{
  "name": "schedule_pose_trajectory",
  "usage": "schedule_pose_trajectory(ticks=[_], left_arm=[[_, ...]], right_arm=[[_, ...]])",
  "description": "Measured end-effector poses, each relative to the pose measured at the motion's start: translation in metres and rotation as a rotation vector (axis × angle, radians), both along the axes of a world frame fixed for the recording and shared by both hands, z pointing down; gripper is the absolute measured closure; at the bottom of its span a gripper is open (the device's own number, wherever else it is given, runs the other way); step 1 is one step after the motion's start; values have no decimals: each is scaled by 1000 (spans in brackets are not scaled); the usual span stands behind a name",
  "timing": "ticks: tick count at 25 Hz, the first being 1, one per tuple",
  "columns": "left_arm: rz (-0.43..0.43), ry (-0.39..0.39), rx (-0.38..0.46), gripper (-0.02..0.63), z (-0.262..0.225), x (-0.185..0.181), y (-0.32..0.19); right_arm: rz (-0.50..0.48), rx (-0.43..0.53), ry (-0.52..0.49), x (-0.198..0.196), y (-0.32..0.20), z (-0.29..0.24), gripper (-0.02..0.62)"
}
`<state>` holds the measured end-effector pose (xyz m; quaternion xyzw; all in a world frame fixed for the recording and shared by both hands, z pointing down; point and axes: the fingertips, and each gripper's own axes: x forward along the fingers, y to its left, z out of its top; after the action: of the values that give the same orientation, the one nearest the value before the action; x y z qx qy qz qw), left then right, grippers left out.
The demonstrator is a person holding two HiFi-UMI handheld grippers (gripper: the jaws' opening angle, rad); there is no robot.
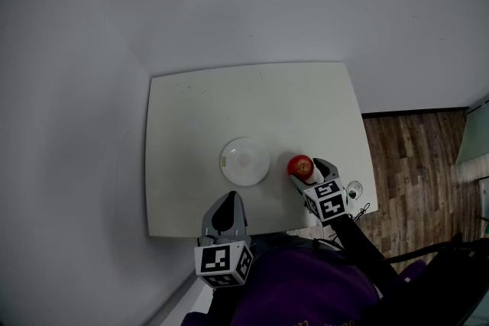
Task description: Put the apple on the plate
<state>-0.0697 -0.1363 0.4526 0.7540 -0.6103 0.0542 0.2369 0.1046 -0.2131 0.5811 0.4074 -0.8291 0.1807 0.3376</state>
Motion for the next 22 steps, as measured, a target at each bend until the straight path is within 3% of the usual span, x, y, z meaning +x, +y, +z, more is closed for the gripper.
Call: schedule_pose_trajectory(ticks=[14, 22], left_arm=[[-16, 9, -5, 601, 1, -10, -1], [-25, 2, -2, 601, -1, -17, -2]], right_arm=[[-22, -32, 18, -3, -3, 4, 273], [-29, -1, 20, -6, -8, -4, 273]])
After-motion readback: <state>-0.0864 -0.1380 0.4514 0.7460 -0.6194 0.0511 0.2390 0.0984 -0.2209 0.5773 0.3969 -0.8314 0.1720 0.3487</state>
